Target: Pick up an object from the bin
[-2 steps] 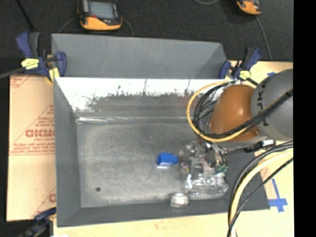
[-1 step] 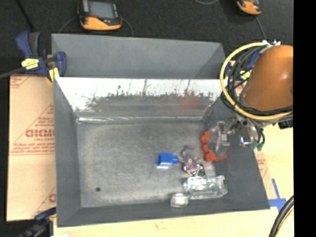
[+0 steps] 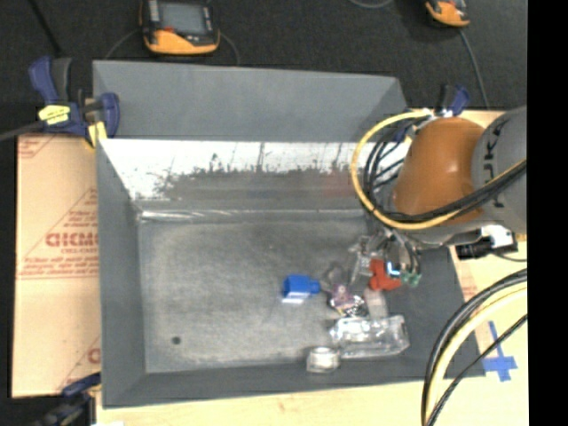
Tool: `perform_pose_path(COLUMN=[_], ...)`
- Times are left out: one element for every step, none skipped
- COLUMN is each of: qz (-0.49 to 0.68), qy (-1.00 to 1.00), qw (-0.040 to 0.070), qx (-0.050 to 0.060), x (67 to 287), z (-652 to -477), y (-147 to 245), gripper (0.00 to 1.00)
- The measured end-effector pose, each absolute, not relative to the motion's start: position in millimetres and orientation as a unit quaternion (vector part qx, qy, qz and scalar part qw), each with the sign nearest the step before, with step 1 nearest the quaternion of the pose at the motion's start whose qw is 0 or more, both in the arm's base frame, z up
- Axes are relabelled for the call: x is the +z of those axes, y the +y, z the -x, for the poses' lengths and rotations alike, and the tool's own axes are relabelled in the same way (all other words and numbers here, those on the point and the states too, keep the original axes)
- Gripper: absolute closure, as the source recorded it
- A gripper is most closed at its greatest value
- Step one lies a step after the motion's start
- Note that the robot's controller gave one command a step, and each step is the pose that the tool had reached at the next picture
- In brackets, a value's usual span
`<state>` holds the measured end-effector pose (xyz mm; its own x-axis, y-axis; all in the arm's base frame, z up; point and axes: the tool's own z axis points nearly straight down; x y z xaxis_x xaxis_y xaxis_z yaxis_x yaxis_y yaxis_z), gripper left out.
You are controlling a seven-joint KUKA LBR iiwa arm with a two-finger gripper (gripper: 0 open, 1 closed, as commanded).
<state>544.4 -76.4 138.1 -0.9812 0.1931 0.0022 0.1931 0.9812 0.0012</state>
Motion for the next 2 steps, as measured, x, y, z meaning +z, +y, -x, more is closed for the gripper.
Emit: perform_pose_path(qz=[0.097,0.119], qy=[-0.995,-0.993], qw=[-0.002,0.002], qx=[0.0,-0.001], x=[142,67], z=[-545.4,-519.1], y=[-77,-51], gripper=[0.0,0.0])
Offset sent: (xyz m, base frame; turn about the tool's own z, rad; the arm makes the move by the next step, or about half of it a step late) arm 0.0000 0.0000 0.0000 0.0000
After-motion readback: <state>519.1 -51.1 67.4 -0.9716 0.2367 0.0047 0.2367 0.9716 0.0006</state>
